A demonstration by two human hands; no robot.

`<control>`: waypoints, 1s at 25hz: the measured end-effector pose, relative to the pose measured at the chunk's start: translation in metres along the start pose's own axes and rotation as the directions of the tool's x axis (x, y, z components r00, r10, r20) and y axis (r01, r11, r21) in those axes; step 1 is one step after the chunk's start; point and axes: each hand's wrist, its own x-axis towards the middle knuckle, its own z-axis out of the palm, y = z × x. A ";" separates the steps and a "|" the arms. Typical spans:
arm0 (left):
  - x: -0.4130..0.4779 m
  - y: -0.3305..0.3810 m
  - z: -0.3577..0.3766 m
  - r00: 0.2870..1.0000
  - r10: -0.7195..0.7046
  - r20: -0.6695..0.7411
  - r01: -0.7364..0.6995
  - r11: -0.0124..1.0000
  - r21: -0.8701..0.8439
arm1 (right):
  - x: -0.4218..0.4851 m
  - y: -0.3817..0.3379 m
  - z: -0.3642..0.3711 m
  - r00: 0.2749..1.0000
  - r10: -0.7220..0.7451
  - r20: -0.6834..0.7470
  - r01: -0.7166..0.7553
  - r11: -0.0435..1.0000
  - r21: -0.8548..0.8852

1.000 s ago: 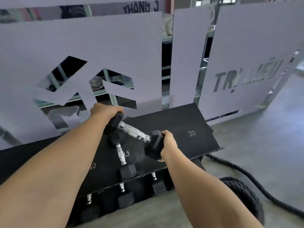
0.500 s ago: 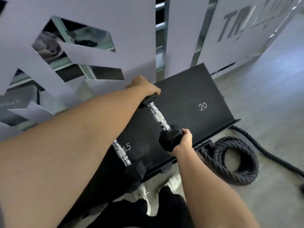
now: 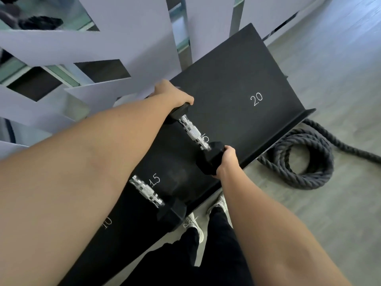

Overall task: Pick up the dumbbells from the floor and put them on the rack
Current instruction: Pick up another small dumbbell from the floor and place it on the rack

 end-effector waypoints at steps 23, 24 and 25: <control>0.020 -0.034 -0.031 0.997 0.009 0.073 0.009 0.970 -0.241 | -0.045 -0.082 0.070 0.923 -0.375 0.085 0.385 0.904 -0.185; 0.014 -0.032 -0.038 0.996 0.050 0.077 -0.030 0.968 -0.248 | -0.058 -0.084 0.073 0.922 -0.368 0.123 0.382 0.916 -0.120; 0.005 -0.031 -0.047 0.992 0.092 0.084 -0.067 0.963 -0.262 | -0.070 -0.087 0.075 0.914 -0.376 0.152 0.390 0.918 -0.069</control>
